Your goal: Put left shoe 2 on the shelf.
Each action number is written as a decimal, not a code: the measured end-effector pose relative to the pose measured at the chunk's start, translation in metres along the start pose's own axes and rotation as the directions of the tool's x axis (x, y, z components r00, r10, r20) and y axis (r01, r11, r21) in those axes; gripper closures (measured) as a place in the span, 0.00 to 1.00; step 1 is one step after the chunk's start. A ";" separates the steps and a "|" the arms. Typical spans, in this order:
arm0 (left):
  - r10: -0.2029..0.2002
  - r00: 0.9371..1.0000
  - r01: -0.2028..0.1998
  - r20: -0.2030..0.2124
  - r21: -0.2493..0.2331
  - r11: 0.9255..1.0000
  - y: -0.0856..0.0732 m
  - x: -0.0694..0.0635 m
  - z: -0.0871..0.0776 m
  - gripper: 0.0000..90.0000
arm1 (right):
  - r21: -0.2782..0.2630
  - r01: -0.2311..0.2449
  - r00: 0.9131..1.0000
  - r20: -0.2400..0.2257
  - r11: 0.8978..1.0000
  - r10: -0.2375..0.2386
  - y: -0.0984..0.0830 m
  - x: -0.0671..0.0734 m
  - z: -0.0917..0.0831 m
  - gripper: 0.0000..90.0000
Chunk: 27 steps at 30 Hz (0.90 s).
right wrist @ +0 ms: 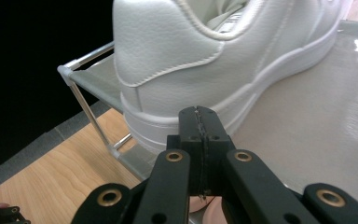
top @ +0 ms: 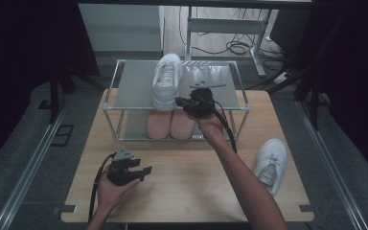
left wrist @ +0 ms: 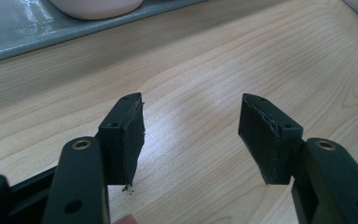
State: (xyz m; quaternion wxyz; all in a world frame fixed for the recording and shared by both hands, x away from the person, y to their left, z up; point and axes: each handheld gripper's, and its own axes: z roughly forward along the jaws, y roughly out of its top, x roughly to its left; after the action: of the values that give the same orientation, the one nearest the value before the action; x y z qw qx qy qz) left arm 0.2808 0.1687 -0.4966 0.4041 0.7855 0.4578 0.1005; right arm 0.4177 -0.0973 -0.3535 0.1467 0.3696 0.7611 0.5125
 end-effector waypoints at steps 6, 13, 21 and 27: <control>0.001 1.000 -0.001 -0.002 0.003 1.000 0.000 0.000 0.000 0.45 | -0.007 -0.005 1.000 0.020 1.000 0.005 -0.006 -0.010 -0.015 1.00; 0.003 1.000 -0.003 -0.002 0.007 1.000 0.000 -0.002 0.001 0.45 | -0.024 -0.015 0.999 0.032 1.000 0.015 -0.017 -0.020 -0.040 1.00; -0.003 1.000 0.003 -0.001 0.002 1.000 0.000 0.000 -0.001 0.45 | -0.024 -0.014 0.999 0.046 1.000 0.015 -0.037 -0.026 -0.065 1.00; -0.008 1.000 0.008 -0.003 0.002 1.000 0.000 0.001 -0.001 0.45 | -0.010 -0.019 0.997 0.072 1.000 0.020 -0.058 -0.033 -0.084 1.00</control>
State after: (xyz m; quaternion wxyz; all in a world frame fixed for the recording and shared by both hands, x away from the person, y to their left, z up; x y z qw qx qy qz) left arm 0.2808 0.1699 -0.4964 0.4029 0.7839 0.4617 0.0998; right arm 0.3652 -0.1888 -0.3736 0.1708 0.3944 0.7493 0.5039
